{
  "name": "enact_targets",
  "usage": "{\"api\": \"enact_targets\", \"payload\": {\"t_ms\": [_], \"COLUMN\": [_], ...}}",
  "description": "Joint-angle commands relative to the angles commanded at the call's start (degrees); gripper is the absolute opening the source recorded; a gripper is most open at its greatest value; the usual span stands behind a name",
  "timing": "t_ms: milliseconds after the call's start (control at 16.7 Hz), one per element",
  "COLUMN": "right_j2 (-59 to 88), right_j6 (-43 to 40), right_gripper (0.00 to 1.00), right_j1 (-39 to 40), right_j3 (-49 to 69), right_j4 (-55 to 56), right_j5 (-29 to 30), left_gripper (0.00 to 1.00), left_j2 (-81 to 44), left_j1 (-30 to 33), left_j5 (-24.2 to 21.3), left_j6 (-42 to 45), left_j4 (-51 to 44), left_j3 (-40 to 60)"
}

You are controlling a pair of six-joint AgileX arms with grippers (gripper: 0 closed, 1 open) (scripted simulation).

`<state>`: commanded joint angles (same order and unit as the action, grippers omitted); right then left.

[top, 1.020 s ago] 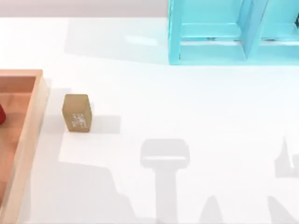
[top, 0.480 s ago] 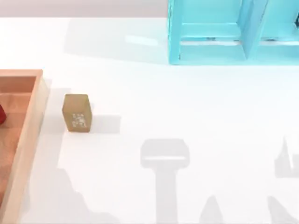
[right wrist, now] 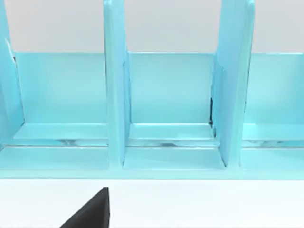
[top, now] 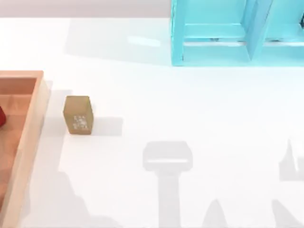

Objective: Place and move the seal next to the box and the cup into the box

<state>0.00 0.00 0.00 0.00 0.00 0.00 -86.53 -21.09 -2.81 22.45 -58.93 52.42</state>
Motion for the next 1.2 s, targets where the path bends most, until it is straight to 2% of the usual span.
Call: {"api": "enact_targets", "payload": {"t_ms": [480,1200], "right_j2": [0.0,0.0], "right_j6": [0.0,0.0], "right_gripper": [1.0,1.0], "right_j1": [0.0,0.0], "right_j3": [0.0,0.0], "right_j4": [0.0,0.0], "right_j5": [0.0,0.0], "left_gripper": [0.98,1.0], "left_j2": [0.0,0.0], "left_j1": [0.0,0.6], "left_j5": [0.0,1.2], "left_j6": [0.0,-0.6], "left_j4": [0.0,0.6], "left_j3": [0.0,2.1]}}
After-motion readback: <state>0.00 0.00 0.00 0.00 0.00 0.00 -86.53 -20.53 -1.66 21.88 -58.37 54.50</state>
